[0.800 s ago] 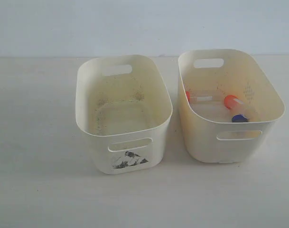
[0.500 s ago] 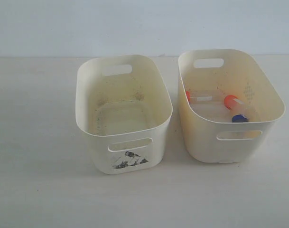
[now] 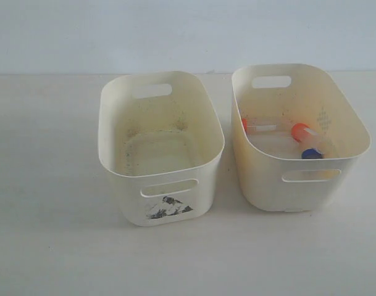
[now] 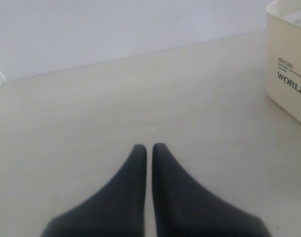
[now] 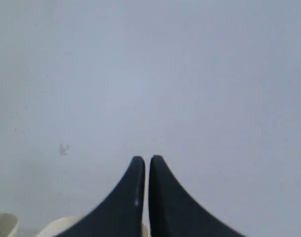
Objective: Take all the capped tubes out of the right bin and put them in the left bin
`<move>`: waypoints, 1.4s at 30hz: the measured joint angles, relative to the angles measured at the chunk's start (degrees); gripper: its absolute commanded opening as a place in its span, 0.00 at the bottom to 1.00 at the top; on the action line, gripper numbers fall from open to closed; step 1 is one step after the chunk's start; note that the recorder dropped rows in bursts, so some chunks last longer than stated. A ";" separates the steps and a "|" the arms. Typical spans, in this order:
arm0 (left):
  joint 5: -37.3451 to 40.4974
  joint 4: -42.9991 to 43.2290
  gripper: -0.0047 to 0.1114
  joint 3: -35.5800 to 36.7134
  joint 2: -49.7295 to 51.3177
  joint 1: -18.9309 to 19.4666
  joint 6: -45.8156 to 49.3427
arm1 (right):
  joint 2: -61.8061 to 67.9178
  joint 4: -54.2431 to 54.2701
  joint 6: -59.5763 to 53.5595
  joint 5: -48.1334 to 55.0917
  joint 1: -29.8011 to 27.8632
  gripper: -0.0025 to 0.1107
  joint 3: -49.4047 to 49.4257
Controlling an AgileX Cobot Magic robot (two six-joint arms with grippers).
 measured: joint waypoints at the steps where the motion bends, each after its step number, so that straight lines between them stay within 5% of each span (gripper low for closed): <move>1: 0.00 0.00 0.08 0.00 0.00 0.00 0.00 | 0.00 0.00 0.00 -1.61 0.00 0.05 0.00; 9: 0.00 0.00 0.08 0.00 0.00 0.00 0.00 | -0.13 3.11 0.34 -21.81 0.00 0.05 -0.13; 15: 0.00 0.00 0.08 0.00 0.00 0.00 0.00 | 0.43 9.48 -9.83 -22.46 0.00 0.05 -12.79; 19: 0.00 0.00 0.08 0.00 0.00 0.00 0.00 | 6.96 9.48 -14.24 -9.66 0.00 0.05 -28.07; 30: 0.00 0.00 0.08 0.00 0.00 0.00 0.00 | 40.90 9.72 -20.00 54.90 0.00 0.05 -72.82; 34: 0.00 0.00 0.08 0.00 0.00 0.00 0.00 | 48.72 10.49 -20.00 64.26 0.00 0.05 -78.91; 42: 0.00 0.00 0.08 0.00 0.00 0.00 0.00 | 55.52 11.08 -20.00 65.04 0.00 0.05 -79.92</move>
